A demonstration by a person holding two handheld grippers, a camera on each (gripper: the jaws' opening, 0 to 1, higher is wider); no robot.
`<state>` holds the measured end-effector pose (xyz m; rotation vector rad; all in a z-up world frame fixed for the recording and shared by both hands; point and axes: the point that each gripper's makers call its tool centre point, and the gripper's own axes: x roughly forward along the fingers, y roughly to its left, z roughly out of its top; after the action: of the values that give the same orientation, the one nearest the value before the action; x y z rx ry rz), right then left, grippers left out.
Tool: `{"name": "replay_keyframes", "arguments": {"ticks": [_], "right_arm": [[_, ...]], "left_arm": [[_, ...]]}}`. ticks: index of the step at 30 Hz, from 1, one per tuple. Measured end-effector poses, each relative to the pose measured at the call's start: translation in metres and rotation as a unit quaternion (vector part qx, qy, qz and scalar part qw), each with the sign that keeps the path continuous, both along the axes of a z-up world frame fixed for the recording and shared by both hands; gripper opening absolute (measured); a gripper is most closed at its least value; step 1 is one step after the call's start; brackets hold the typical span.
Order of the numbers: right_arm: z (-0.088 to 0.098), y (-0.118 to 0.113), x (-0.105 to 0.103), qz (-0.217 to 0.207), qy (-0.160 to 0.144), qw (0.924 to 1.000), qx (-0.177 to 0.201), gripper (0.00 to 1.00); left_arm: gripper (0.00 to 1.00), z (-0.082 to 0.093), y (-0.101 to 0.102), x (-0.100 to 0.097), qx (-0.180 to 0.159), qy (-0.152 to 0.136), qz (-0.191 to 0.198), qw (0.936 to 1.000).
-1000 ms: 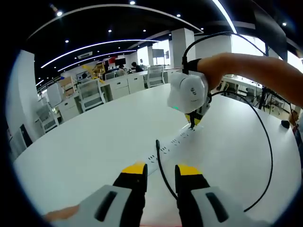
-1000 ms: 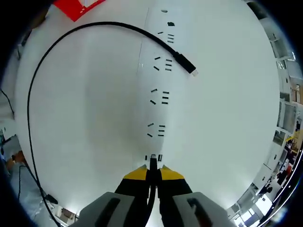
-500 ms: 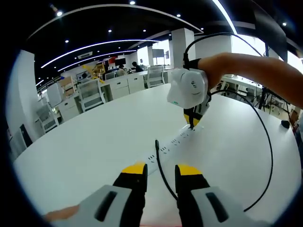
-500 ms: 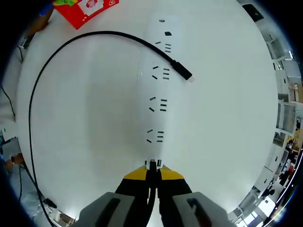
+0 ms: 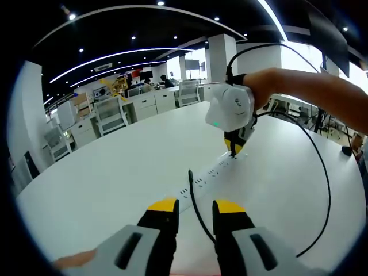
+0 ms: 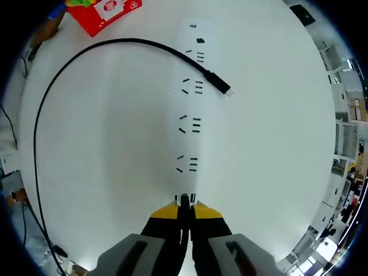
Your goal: Find the data cable on the table. Grasp the USB connector end of the cable and insert it into the USB port on the table
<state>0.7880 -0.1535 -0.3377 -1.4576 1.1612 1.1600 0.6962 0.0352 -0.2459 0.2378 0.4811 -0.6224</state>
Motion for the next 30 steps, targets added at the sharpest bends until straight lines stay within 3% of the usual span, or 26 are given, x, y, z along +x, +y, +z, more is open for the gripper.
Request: {"name": "replay_keyframes", "arguments": {"ticks": [15, 20, 30], "right_arm": [[-0.0051, 0.0015, -0.0007, -0.003, -0.010, 0.9996, 0.026, 0.07], [-0.0054, 0.0013, -0.0032, 0.017, -0.007, 0.9998, 0.004, 0.08], [-0.0053, 0.0069, -0.0051, 0.004, 0.007, 1.0000, 0.003, 0.08]], "left_arm": [[0.24, 0.0000, -0.0001, -0.0003, 0.001, 0.000, 0.000, 1.0000], [0.24, 0.0002, -0.0002, -0.0005, 0.000, 0.000, 0.000, 1.0000], [0.24, 0.0000, -0.0004, -0.0007, 0.001, 0.001, 0.000, 1.0000]]}}
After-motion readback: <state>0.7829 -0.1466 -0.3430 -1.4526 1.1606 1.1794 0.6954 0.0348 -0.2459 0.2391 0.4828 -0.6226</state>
